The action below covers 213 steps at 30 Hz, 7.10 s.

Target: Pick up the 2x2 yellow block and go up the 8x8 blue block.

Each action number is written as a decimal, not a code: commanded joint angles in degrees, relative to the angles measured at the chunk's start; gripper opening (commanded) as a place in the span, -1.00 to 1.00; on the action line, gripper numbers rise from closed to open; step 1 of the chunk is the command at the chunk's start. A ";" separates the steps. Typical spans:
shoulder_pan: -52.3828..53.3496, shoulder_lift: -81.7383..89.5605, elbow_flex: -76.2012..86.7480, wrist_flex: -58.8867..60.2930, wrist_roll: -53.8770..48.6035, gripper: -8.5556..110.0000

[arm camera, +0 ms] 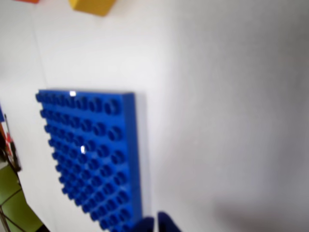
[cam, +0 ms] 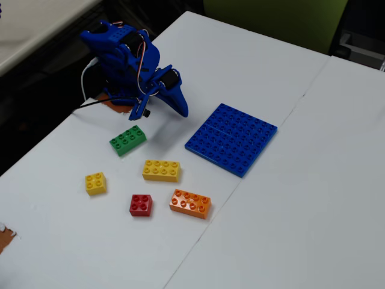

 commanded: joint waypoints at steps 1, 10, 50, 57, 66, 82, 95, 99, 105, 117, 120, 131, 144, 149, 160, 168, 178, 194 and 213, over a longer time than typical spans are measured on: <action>-0.53 2.46 0.26 -0.88 -0.35 -0.86; -0.53 2.46 0.26 -0.88 -0.35 -0.86; -2.11 2.55 -2.11 2.37 -66.97 -0.85; -0.18 0.35 -13.01 13.01 -91.32 -0.85; 10.20 -39.90 -51.33 29.79 -93.87 -0.76; 45.00 -84.37 -84.99 31.64 -109.07 -0.37; 53.79 -104.85 -101.78 26.28 -118.39 -0.42; 56.07 -108.81 -102.92 23.64 -121.82 -0.36; 58.45 -116.10 -109.25 22.94 -124.98 -0.31; 62.58 -125.77 -117.86 21.88 -132.01 -0.31; 63.02 -127.44 -119.44 22.24 -132.89 -0.30; 61.79 -131.48 -121.03 23.47 -132.36 -0.32; 60.91 -132.01 -119.71 26.54 -130.61 -0.48; 60.12 -133.07 -119.71 26.63 -129.11 -0.47; 59.24 -129.64 -119.71 30.59 -129.38 -0.74; 55.20 -115.22 -121.11 42.80 -130.43 -0.85; 34.19 -89.82 -121.38 45.44 -116.28 -0.85; -1.14 -97.29 -160.58 44.38 -76.20 -0.85; -6.86 -117.51 -141.77 46.49 -88.15 -0.85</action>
